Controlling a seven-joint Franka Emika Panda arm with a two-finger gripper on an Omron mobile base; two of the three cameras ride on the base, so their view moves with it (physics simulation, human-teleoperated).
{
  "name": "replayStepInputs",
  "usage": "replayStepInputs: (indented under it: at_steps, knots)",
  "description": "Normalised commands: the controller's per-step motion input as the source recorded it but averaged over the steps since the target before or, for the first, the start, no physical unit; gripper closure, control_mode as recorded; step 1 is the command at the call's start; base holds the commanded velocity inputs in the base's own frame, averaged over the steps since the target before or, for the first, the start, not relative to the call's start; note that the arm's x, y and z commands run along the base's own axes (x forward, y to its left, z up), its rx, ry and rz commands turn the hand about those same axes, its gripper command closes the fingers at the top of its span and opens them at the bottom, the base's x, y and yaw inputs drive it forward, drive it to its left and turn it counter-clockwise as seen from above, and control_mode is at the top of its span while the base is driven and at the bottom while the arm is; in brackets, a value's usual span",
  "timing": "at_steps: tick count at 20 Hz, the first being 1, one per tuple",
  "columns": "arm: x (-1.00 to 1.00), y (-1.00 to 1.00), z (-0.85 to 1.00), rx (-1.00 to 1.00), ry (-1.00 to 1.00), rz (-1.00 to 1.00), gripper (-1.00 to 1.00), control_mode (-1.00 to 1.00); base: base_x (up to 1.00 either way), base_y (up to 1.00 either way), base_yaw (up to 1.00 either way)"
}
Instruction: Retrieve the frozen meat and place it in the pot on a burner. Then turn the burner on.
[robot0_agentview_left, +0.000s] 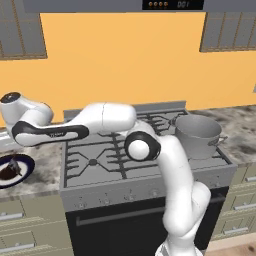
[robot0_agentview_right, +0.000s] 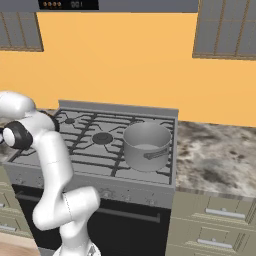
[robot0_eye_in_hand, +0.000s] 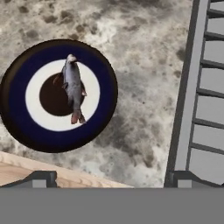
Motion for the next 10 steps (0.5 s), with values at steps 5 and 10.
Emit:
replayStepInputs:
  at_steps: [5, 10]
  knots:
    - [0.12, 0.24, -0.21, 0.00, 0.00, 0.00, -1.00, -1.00, 0.00, 0.00, 0.00]
    - [0.20, 0.07, -0.16, 0.00, 0.00, 0.00, -1.00, -1.00, 0.00, 0.00, 0.00]
